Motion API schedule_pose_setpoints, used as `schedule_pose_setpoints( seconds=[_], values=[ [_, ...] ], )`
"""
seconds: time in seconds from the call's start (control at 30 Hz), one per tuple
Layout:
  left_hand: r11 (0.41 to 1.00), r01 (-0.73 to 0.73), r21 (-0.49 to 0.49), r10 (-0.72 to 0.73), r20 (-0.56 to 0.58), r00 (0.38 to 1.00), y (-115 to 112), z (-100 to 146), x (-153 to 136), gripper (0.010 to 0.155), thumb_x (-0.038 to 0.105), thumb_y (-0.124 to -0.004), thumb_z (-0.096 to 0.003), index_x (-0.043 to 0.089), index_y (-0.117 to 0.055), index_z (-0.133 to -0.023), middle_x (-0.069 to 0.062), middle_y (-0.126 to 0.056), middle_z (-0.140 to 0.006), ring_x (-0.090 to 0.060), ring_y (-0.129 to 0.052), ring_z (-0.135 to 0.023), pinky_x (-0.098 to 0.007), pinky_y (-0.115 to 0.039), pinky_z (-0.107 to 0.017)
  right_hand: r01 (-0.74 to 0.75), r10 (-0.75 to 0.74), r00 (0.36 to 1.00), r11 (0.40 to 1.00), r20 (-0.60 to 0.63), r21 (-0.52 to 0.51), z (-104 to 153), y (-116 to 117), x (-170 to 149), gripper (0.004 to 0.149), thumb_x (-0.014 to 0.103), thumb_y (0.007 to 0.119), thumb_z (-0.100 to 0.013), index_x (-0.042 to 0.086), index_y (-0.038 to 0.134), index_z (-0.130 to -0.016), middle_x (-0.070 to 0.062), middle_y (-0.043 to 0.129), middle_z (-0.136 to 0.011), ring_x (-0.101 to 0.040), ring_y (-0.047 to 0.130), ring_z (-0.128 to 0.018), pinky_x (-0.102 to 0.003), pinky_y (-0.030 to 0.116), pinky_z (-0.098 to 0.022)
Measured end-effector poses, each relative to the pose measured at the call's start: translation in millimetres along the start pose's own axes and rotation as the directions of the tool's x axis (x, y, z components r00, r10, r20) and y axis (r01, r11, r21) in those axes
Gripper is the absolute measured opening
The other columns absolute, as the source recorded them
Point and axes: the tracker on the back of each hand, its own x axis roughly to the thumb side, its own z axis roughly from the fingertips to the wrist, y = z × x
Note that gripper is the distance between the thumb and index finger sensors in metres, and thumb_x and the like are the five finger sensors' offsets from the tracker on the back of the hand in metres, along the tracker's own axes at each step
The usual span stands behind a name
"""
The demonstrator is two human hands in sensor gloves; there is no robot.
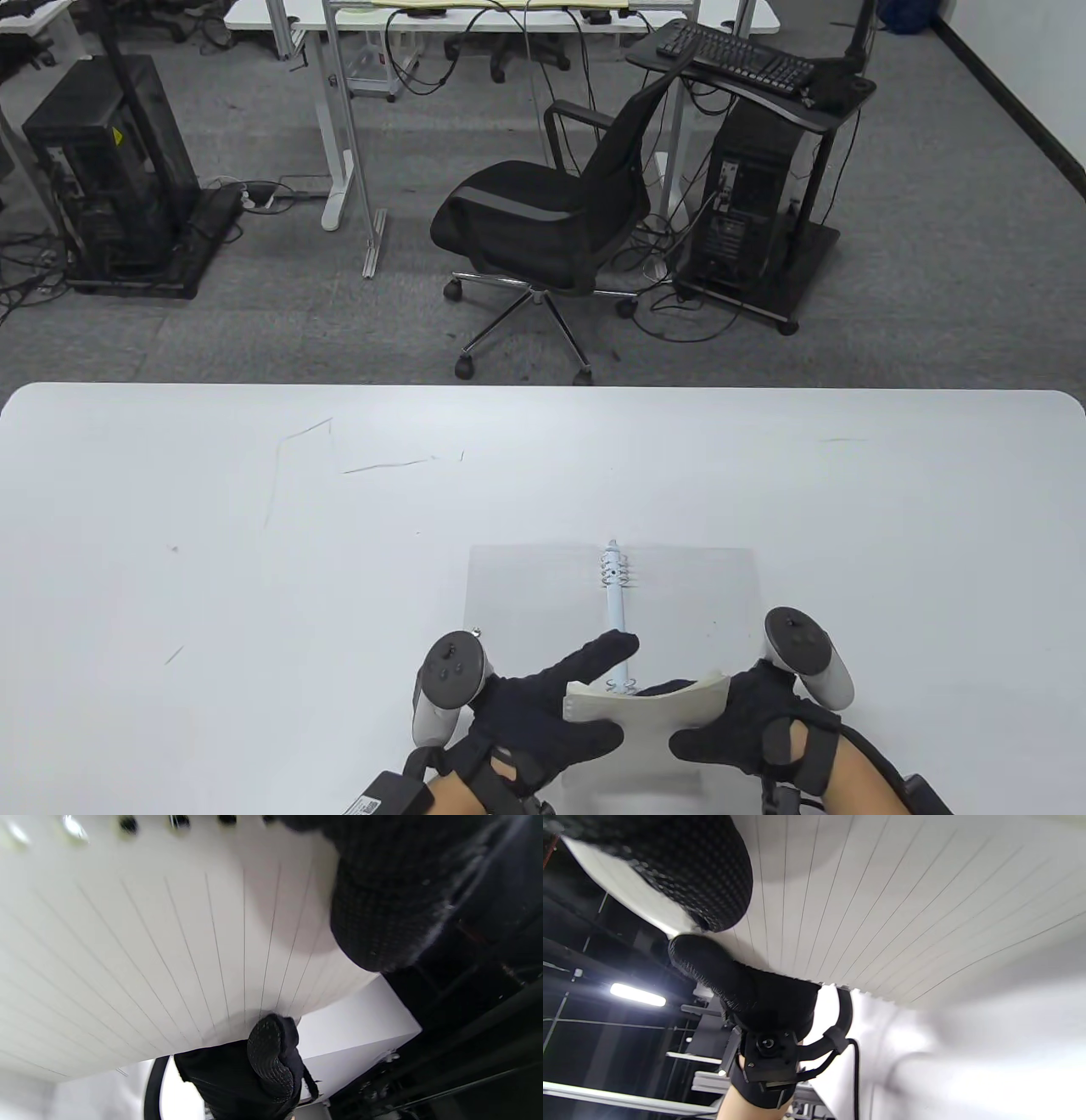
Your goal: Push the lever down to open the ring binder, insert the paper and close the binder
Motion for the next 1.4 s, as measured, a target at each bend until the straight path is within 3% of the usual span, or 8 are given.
schedule_pose_setpoints(
  seconds=[0.2, 0.33, 0.5, 0.67, 0.8, 0.97, 1.07, 1.4],
  values=[
    [0.985, 0.071, 0.156, -0.085, 0.089, 0.992, -7.1, 6.4, 16.0, 0.042, 0.048, -0.091, -0.0444, 0.052, -0.082, -0.085, 0.02, -0.079, -0.106, -0.024, -0.071, -0.108, -0.063, -0.052, -0.076, 0.095, -0.084, 0.989, 0.992, 0.123, -0.08, 0.3, 2.2, 12.7, 0.055, 0.036, 0.088, -0.049, 0.03, 0.071, -0.101, -0.006, 0.069, -0.113, -0.041, 0.071, -0.099, -0.058, 0.06, -0.069],
    [0.98, 0.17, 0.101, -0.17, -0.007, 0.985, -4.4, 5.0, -0.6, 0.049, 0.049, -0.091, -0.0442, 0.051, -0.075, -0.091, 0.016, -0.07, -0.112, -0.029, -0.066, -0.11, -0.066, -0.049, -0.075, -0.08, 0.077, 0.997, 0.986, -0.029, -0.143, -1.6, 0.7, -3.8, 0.05, 0.036, 0.079, -0.051, 0.032, 0.071, -0.101, -0.006, 0.069, -0.113, -0.042, 0.07, -0.099, -0.058, 0.06, -0.068],
    [0.992, 0.09, 0.086, -0.091, 0.009, 0.996, -5.3, 2.8, 2.1, 0.042, 0.046, -0.084, -0.0475, 0.05, -0.079, -0.089, 0.014, -0.071, -0.112, -0.031, -0.065, -0.11, -0.067, -0.05, -0.074, 0.038, -0.037, 0.999, 0.996, 0.009, -0.078, -1.2, 2.9, -0.4, 0.059, 0.041, 0.08, -0.052, 0.027, 0.063, -0.106, -0.01, 0.06, -0.117, -0.044, 0.06, -0.102, -0.061, 0.056, -0.069],
    [0.982, 0.159, 0.106, -0.159, -0.004, 0.987, -3.5, 5.3, 11.2, 0.042, 0.049, -0.083, -0.0473, 0.051, -0.08, -0.089, 0.014, -0.069, -0.114, -0.034, -0.066, -0.11, -0.068, -0.05, -0.074, -0.006, 0.024, 0.994, 0.986, 0.108, -0.169, 10.0, -4.9, 24.4, 0.056, 0.039, 0.082, -0.052, 0.03, 0.066, -0.105, -0.01, 0.062, -0.116, -0.044, 0.066, -0.101, -0.065, 0.063, -0.065],
    [0.988, 0.127, 0.09, -0.131, 0.045, 0.99, -10.4, 5.3, 9.9, 0.049, 0.05, -0.081, -0.047, 0.052, -0.07, -0.095, 0.012, -0.062, -0.116, -0.034, -0.065, -0.111, -0.068, -0.051, -0.073, -0.055, 0.068, 0.995, 0.986, 0.074, -0.159, 12.1, -3.4, 27.1, 0.052, 0.036, 0.075, -0.054, 0.029, 0.067, -0.104, -0.01, 0.071, -0.112, -0.044, 0.08, -0.093, -0.063, 0.074, -0.058],
    [0.996, 0.013, 0.086, -0.023, 0.114, 0.993, -20.1, 7.1, 14.5, 0.047, 0.049, -0.081, -0.0476, 0.052, -0.072, -0.093, 0.011, -0.062, -0.116, -0.035, -0.063, -0.111, -0.067, -0.052, -0.073, -0.017, 0.027, 0.994, 0.996, 0.109, -0.093, 8.1, 8.2, 32.9, 0.057, 0.04, 0.077, -0.054, 0.029, 0.06, -0.107, -0.008, 0.064, -0.116, -0.043, 0.069, -0.099, -0.064, 0.071, -0.059],
    [0.987, 0.124, 0.105, -0.13, 0.052, 0.99, -13.2, 5.8, 6.4, 0.052, 0.049, -0.085, -0.0458, 0.05, -0.069, -0.095, 0.012, -0.063, -0.115, -0.033, -0.067, -0.11, -0.067, -0.054, -0.073, -0.083, 0.089, 0.994, 0.99, 0.056, -0.111, 7.4, 5.5, 25.8, 0.058, 0.04, 0.078, -0.054, 0.028, 0.06, -0.107, -0.007, 0.064, -0.116, -0.042, 0.066, -0.101, -0.064, 0.07, -0.06],
    [0.997, 0.01, 0.072, -0.015, 0.066, 0.998, -14.1, 3.4, -1.6, 0.045, 0.045, -0.084, -0.0481, 0.052, -0.074, -0.092, 0.014, -0.063, -0.115, -0.031, -0.061, -0.112, -0.065, -0.051, -0.074, -0.06, 0.067, 0.996, 0.992, 0.064, -0.108, 4.5, 6.0, 21.5, 0.056, 0.038, 0.076, -0.054, 0.024, 0.063, -0.106, -0.009, 0.065, -0.114, -0.042, 0.069, -0.099, -0.062, 0.068, -0.062]
  ],
)
